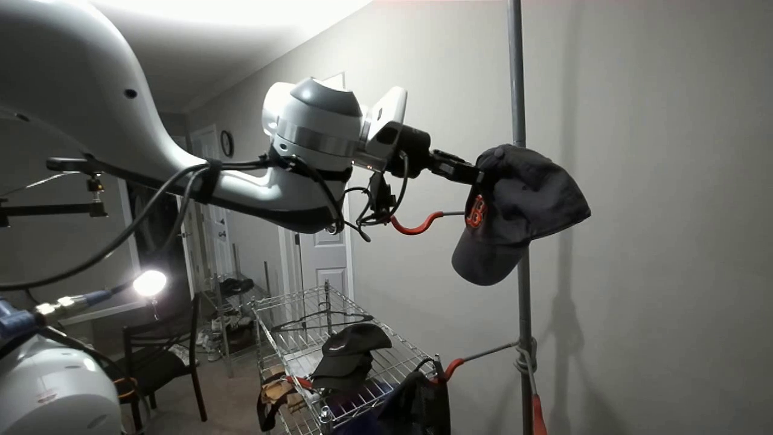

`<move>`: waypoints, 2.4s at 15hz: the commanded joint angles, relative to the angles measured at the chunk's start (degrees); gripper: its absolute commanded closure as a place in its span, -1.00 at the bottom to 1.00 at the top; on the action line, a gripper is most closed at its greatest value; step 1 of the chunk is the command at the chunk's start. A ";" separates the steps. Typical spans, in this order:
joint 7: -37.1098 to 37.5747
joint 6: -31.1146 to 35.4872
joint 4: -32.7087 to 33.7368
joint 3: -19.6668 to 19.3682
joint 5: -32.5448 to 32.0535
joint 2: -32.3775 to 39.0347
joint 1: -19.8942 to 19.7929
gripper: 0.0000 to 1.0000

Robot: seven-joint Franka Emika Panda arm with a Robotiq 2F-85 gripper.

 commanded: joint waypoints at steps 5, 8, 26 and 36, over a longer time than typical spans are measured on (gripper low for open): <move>0.92 -3.68 -0.80 2.99 0.37 -0.17 0.23 0.84; -0.23 -2.50 0.84 0.64 2.90 3.42 0.93 0.84; -24.47 12.96 5.47 -5.53 45.32 25.69 -0.87 0.84; -32.19 10.03 5.89 -8.20 53.22 27.60 2.10 -0.12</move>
